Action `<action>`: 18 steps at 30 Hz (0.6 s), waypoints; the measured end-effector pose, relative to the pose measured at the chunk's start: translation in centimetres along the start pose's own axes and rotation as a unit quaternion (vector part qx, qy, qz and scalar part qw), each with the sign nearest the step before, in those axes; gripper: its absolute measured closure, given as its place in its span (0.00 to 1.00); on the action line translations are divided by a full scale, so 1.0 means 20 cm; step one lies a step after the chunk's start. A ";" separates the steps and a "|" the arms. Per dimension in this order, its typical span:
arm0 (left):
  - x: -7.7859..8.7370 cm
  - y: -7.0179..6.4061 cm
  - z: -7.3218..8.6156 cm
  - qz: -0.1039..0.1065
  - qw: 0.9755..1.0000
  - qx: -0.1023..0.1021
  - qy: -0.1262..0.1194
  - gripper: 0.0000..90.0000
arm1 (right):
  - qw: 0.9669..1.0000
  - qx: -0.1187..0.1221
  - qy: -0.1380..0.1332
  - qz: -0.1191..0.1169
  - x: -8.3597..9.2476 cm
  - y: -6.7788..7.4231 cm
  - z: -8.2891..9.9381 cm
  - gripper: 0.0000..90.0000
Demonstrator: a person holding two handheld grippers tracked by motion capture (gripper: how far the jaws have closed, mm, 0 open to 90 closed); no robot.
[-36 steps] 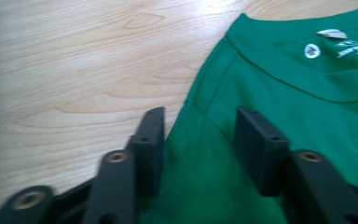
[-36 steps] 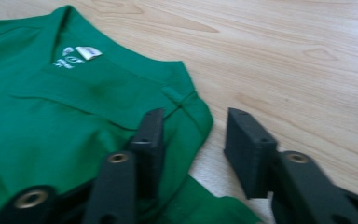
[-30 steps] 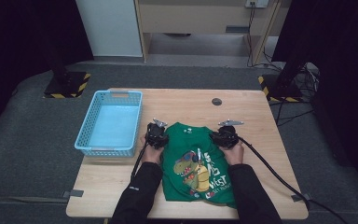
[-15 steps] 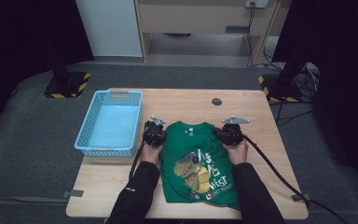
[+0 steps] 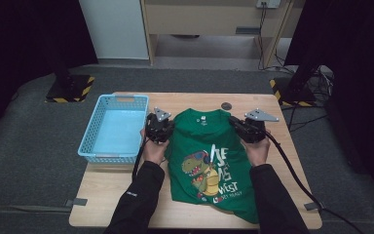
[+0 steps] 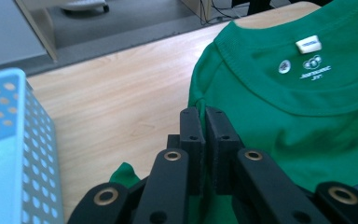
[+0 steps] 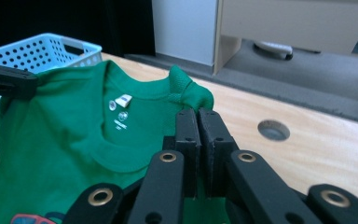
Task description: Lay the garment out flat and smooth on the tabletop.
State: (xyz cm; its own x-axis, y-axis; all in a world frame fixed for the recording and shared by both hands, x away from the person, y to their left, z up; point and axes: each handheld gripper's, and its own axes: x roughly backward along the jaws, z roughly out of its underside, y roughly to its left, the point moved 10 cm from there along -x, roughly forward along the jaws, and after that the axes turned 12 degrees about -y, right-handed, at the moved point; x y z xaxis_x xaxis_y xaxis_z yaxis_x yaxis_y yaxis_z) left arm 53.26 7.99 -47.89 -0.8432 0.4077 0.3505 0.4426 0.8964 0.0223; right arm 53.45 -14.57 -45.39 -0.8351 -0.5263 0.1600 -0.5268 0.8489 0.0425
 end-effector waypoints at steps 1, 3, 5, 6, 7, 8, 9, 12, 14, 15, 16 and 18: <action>0.00 0.00 -0.01 -0.001 1.000 -0.003 -0.001 0.96 | 1.000 0.003 -0.001 0.001 0.00 0.01 -0.01 0.96; 0.00 0.00 -0.01 -0.005 1.000 -0.008 -0.001 0.96 | 1.000 0.010 0.001 0.006 -0.01 0.01 -0.01 0.96; 0.00 0.01 -0.01 -0.006 1.000 -0.005 -0.001 0.96 | 1.000 0.009 0.006 0.009 -0.03 0.01 0.01 0.96; 0.00 0.01 -0.01 -0.008 1.000 -0.004 -0.003 0.96 | 1.000 0.010 0.007 0.011 -0.03 0.00 0.01 0.96; 0.01 0.02 -0.01 -0.008 1.000 -0.003 -0.005 0.96 | 1.000 0.012 0.008 0.014 -0.04 0.00 0.02 0.96; 0.01 0.02 -0.02 -0.010 1.000 -0.003 -0.009 0.96 | 1.000 0.012 0.006 0.015 -0.04 0.00 0.02 0.96; 0.01 0.03 -0.02 -0.011 1.000 -0.004 -0.012 0.96 | 1.000 0.011 0.004 0.016 -0.05 0.00 0.02 0.96; 0.00 0.04 -0.06 -0.017 1.000 -0.003 -0.020 0.96 | 1.000 0.003 -0.007 0.025 -0.06 -0.02 0.00 0.96; -0.01 0.05 -0.08 -0.020 0.999 -0.006 -0.024 0.96 | 0.999 -0.002 -0.012 0.035 -0.07 -0.03 -0.01 0.96; -0.01 0.05 -0.09 -0.023 0.999 -0.007 -0.027 0.96 | 0.999 -0.004 -0.014 0.039 -0.08 -0.04 -0.01 0.96; -0.02 0.05 -0.10 -0.025 0.999 -0.009 -0.028 0.96 | 0.999 -0.005 -0.015 0.044 -0.08 -0.05 -0.01 0.96; -0.03 0.05 -0.11 -0.030 0.999 -0.013 -0.029 0.96 | 0.999 0.000 -0.016 0.051 -0.09 -0.06 -0.01 0.96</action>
State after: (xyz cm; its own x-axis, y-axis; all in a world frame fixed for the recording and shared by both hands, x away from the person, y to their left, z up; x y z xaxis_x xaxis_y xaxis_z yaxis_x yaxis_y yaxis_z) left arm 54.81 8.27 -46.09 -0.8840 0.3639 0.2935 0.3986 0.9147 0.0663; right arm 55.58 -14.61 -45.61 -0.8893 -0.4380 0.1316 -0.4384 0.8984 0.0280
